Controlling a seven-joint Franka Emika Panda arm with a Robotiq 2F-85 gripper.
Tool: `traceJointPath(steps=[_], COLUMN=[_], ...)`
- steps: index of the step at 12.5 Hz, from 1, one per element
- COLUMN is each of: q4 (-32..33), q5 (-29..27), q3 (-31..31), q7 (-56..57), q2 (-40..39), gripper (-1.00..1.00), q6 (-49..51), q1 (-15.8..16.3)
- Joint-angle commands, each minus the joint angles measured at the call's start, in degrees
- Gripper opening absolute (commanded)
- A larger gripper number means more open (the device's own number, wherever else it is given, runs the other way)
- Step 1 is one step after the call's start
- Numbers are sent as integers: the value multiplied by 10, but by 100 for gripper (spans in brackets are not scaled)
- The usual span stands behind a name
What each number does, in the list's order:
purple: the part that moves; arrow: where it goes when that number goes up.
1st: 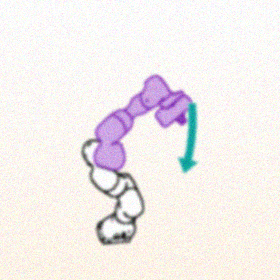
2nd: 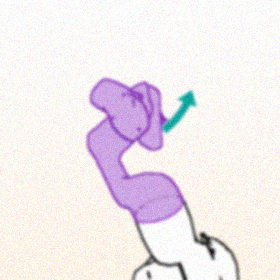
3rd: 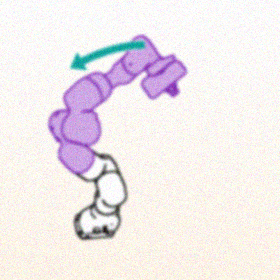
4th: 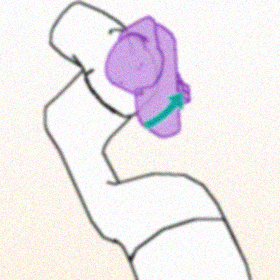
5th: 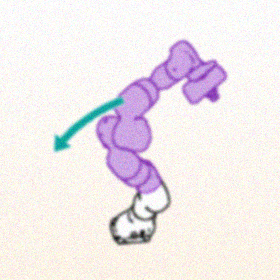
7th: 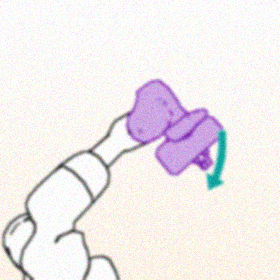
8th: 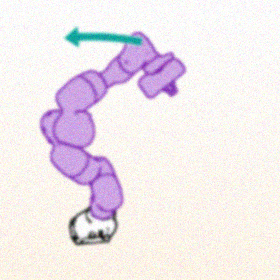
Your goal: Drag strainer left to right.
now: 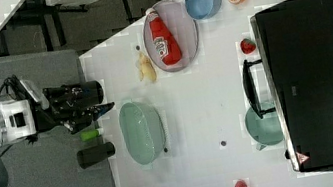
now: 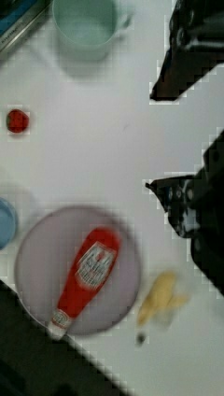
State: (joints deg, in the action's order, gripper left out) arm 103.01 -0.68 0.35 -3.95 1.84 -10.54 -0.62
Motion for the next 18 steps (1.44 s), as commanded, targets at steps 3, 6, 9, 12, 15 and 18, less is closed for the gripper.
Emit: traceJointPath(steps=[3,6,9,12,15,18], q4=[130,131,130,132,145,175], q5=[10,9,9,9,9,10], q3=[5,52,133,217,290,337], q7=[-80,-81,-89,-121,-255,-439], q2=[252,241,218,177,113,35], gripper=[100,100,100,100,100,100], q6=[109,106,71,29,-18,-113], q1=[-6,8,16,17,17,17])
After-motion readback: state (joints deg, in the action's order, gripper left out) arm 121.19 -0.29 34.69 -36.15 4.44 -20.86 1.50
